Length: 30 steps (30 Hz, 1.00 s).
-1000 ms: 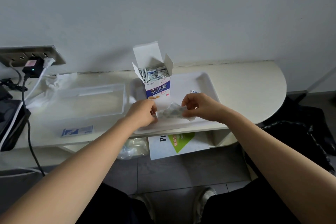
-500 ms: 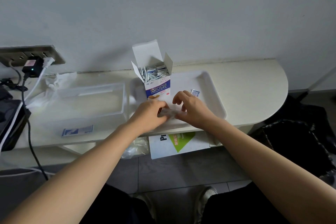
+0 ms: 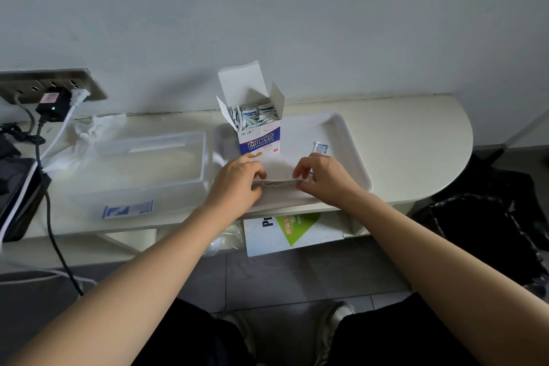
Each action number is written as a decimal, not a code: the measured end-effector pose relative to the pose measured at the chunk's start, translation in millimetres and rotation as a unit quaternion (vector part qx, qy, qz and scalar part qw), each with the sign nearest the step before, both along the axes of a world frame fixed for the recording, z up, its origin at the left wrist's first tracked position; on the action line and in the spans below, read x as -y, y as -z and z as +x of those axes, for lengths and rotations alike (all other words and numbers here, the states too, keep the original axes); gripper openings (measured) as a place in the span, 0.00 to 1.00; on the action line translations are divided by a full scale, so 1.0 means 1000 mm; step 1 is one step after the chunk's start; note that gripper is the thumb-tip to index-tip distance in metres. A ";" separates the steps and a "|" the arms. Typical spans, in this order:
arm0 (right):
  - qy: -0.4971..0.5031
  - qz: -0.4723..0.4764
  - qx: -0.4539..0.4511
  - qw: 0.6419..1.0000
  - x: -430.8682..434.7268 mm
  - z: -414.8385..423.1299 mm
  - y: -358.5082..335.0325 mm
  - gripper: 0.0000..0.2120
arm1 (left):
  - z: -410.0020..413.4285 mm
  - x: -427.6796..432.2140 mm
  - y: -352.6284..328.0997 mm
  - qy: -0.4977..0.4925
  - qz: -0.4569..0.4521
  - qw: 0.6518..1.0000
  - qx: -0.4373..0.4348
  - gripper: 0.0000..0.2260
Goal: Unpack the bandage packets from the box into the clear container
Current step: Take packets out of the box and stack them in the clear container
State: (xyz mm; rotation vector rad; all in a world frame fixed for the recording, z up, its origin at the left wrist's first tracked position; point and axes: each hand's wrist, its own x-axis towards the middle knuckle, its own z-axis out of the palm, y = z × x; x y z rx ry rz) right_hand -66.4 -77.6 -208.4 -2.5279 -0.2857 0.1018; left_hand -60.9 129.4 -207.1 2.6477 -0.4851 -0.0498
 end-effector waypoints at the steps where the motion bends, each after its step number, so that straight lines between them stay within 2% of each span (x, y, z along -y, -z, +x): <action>1: -0.001 0.010 -0.006 1.000 -0.001 0.001 -0.001 0.07 | 0.000 0.000 -0.001 -0.004 -0.003 1.000 -0.009 0.09; 6: 0.009 0.044 -0.006 0.999 -0.009 0.004 -0.002 0.05 | 0.001 0.007 -0.009 -0.028 -0.041 0.998 -0.041 0.11; 12: 0.033 0.036 -0.019 0.999 -0.013 0.003 0.004 0.04 | -0.004 0.008 -0.008 -0.026 -0.055 0.995 -0.076 0.10; 20: 0.006 0.024 -0.029 0.999 -0.012 0.000 0.002 0.04 | -0.006 0.009 -0.005 -0.012 0.016 0.999 -0.028 0.07; 30: 0.025 0.137 0.031 0.990 -0.026 0.003 -0.046 0.02 | -0.003 -0.008 -0.065 -0.002 0.037 0.999 0.021 0.08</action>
